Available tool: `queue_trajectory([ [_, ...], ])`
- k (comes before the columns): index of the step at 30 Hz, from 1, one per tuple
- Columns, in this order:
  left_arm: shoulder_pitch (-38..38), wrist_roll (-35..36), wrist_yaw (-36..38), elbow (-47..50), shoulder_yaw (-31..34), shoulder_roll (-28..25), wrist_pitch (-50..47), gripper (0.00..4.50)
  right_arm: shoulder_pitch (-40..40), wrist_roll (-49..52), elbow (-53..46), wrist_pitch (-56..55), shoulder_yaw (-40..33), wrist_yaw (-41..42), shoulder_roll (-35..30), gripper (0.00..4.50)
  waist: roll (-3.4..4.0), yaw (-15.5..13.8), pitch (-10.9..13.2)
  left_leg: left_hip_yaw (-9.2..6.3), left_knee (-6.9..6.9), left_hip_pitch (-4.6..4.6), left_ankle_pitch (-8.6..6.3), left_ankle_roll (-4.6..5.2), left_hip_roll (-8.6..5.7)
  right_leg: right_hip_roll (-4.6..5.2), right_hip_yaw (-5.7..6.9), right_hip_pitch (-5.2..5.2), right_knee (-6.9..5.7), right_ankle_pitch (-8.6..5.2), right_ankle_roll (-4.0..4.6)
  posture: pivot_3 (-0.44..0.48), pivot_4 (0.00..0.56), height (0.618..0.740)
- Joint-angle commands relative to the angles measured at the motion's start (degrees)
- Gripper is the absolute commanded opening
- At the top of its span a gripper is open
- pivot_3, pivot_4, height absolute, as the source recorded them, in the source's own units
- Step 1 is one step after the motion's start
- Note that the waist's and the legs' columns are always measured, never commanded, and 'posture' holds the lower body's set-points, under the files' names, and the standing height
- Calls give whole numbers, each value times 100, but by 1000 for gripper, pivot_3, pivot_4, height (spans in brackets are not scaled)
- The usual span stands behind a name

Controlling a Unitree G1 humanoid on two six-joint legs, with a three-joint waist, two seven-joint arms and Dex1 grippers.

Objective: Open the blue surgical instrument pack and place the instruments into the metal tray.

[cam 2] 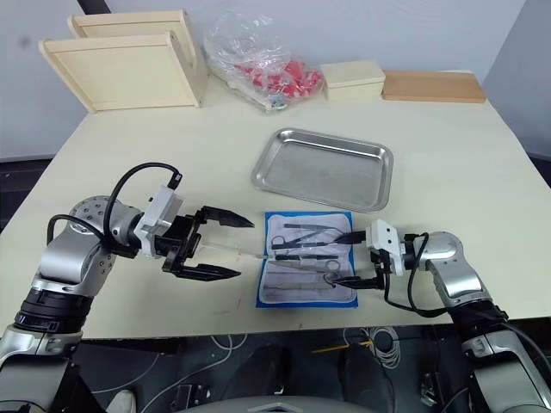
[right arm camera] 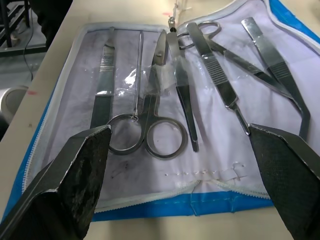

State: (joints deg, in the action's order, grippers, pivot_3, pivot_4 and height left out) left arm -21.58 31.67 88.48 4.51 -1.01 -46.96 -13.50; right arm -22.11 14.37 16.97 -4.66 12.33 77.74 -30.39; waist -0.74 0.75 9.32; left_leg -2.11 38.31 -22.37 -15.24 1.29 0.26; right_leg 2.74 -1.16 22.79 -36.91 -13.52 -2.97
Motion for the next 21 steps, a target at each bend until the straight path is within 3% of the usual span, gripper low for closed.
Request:
queue_trajectory([
  [1,25,116,-23,227,168,-95,-63,4420,-75,-184,100,-59,102,1,7,4500,0,3,0,1,0,1,0,0,0,0,0,0,0,0,0,0,150,740],
  [10,1,-265,-263,8,84,34,234,4420,-89,-763,453,-27,344,-337,-70,4500,-5,2,-4,9,-5,26,0,0,-1,-1,-11,-16,0,0,1,0,150,740],
  [21,-683,-1009,-238,-1229,-461,576,874,4420,-23,-951,440,398,625,-427,-174,4500,-32,1,-32,11,-10,47,0,0,-6,-5,-17,-33,-1,-1,2,0,150,740],
])
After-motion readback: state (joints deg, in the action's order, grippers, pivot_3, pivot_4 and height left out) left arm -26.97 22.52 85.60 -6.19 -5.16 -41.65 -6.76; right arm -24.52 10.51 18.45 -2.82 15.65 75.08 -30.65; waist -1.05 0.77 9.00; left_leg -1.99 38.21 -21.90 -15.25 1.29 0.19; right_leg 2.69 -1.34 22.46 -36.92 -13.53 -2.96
